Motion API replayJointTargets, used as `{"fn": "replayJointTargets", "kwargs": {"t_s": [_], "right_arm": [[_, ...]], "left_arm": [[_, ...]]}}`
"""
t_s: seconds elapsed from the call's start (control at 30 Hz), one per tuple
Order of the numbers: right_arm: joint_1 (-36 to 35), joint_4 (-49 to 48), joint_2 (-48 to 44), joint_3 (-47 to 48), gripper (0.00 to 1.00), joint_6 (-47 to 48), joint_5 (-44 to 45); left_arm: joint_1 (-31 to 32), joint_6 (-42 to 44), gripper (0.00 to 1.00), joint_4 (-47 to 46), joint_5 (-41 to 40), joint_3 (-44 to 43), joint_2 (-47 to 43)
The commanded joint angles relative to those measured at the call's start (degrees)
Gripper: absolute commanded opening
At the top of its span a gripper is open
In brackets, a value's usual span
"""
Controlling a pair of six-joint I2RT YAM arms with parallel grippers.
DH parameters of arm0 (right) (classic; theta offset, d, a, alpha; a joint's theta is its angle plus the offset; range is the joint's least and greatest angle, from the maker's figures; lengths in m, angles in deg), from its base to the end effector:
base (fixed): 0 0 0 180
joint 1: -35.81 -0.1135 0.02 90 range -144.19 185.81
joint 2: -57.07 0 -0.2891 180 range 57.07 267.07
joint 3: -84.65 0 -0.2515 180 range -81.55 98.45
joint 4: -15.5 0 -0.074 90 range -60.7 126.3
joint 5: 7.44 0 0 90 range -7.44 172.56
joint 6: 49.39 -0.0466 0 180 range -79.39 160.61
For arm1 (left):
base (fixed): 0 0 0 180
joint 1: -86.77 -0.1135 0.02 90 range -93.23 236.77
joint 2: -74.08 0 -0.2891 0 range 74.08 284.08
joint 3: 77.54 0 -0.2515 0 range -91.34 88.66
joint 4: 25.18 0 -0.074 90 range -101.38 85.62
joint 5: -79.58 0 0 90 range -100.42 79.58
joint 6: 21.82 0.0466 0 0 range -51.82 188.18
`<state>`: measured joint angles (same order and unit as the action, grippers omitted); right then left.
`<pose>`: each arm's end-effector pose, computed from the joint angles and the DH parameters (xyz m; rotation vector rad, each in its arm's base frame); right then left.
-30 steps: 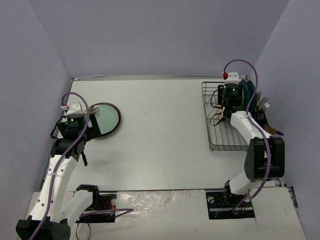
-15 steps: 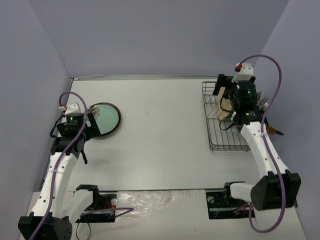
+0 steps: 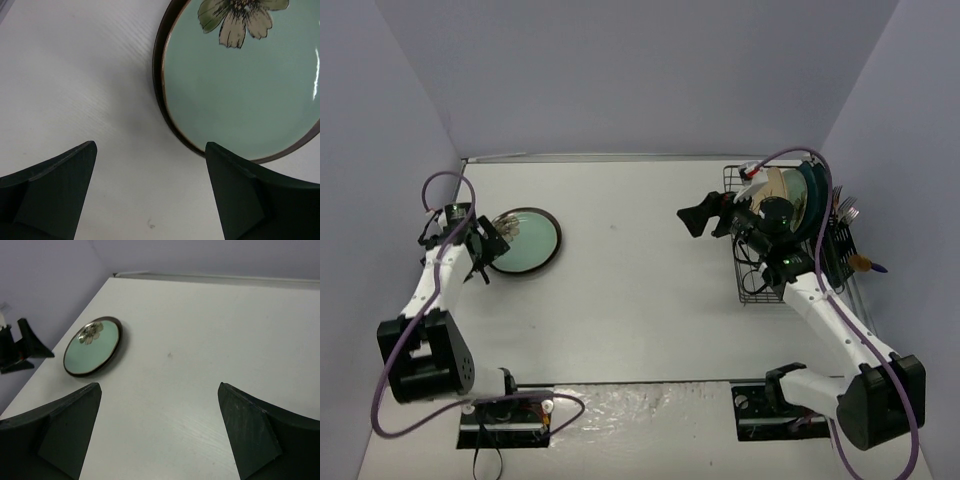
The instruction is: Load the plates into the dish rack
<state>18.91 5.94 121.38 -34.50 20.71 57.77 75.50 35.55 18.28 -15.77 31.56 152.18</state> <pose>0.2444 0.0947 0.3712 -0.3245 1.4959 0.8322 0.2799 0.0602 0.2718 -0.9537 2.2571 -0.0498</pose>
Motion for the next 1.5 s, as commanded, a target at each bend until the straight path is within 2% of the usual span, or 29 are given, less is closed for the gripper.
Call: {"fn": "replayJointTargets", "kwargs": {"t_s": [0.0,0.27,0.53,0.63,0.73,0.9,1.0,1.1,1.2,1.47], "right_arm": [[-0.3,-9.7,0.5,-1.7,1.00,-3.6,-6.1],[-1.5,-9.3,-0.4,-2.6,1.00,-2.0,-6.5],[-1.8,-9.1,-0.5,-2.7,1.00,-1.5,-6.6],[-1.8,-9.0,-0.5,-2.6,1.00,-1.5,-6.5],[-1.8,-8.9,-0.4,-2.5,1.00,-1.5,-6.5],[-1.8,-8.4,-0.5,-2.3,1.00,-1.3,-6.2],[-1.8,-8.4,-0.2,-2.2,1.00,-1.4,-5.9],[-1.8,-8.2,0.1,-2.1,1.00,-1.5,-6.0],[-1.8,-8.3,0.1,-2.2,1.00,-1.6,-6.1],[-1.8,-9.2,0.9,-2.6,1.00,-2.3,-6.9]], "left_arm": [[-0.4,0.5,0.85,-4.6,-0.4,-10.6,8.9],[-0.3,5.3,0.77,-2.0,-0.5,-20.0,23.3],[0.6,8.0,0.64,-0.7,0.2,-21.9,29.1],[1.6,9.0,0.52,-0.7,1.0,-22.1,30.4],[3.7,9.4,0.37,-1.0,0.8,-21.6,30.4],[6.1,8.6,0.27,-1.5,2.0,-20.6,29.6],[9.0,8.6,0.13,-2.2,2.0,-20.2,28.8],[12.4,7.9,0.04,-2.6,2.2,-19.4,28.1],[14.2,6.2,0.00,-3.4,2.2,-18.1,26.5],[15.8,1.8,0.00,-3.6,1.0,-11.9,20.4]]}}
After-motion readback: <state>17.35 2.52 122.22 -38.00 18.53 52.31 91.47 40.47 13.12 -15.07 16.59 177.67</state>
